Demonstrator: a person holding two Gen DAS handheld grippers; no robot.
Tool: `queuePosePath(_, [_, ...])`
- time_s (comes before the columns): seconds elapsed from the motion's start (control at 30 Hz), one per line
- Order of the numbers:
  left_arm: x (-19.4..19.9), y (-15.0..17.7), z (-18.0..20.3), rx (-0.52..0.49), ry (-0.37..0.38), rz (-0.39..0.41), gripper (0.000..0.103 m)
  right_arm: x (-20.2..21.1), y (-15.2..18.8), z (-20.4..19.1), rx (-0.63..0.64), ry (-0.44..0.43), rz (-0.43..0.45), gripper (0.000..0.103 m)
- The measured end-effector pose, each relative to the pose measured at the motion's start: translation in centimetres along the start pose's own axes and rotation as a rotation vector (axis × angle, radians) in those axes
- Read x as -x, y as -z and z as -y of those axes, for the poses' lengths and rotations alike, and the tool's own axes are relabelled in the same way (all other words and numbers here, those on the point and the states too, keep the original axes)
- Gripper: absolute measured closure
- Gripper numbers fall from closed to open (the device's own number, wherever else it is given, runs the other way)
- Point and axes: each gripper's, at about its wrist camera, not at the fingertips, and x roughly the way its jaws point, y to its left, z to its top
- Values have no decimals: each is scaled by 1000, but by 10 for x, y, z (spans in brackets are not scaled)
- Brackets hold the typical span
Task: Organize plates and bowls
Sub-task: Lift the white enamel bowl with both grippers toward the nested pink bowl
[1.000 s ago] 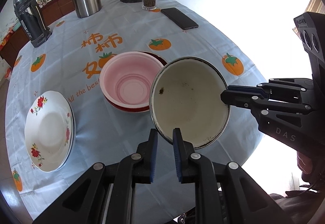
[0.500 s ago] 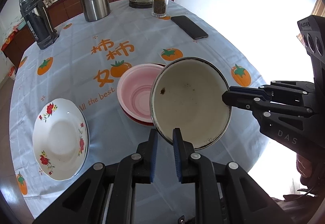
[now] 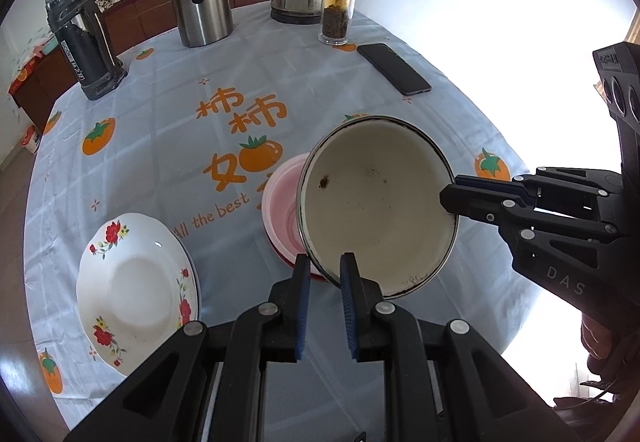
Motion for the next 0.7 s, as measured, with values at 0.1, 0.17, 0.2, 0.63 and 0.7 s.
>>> queuePosePath(0.1, [-2, -7, -2, -2, -5, 1, 86, -4, -7, 1, -2, 4, -1, 95])
queuePosePath(0.17, [-3, -11, -4, -2, -8, 2, 86, -7, -12, 3, -8, 3, -3, 95])
queuePosePath(0.2, [-5, -14, -5, -2, -9, 1, 86, -9, -14, 4, -11, 2, -3, 95])
queuePosePath(0.63, [-21, -24, -14, -4, -13, -42, 86, -28, -24, 8, -23, 4, -37, 94])
queuePosePath(0.7, [-24, -23, -16, -1, -13, -51, 86, -32, -24, 8, -23, 4, -46, 94])
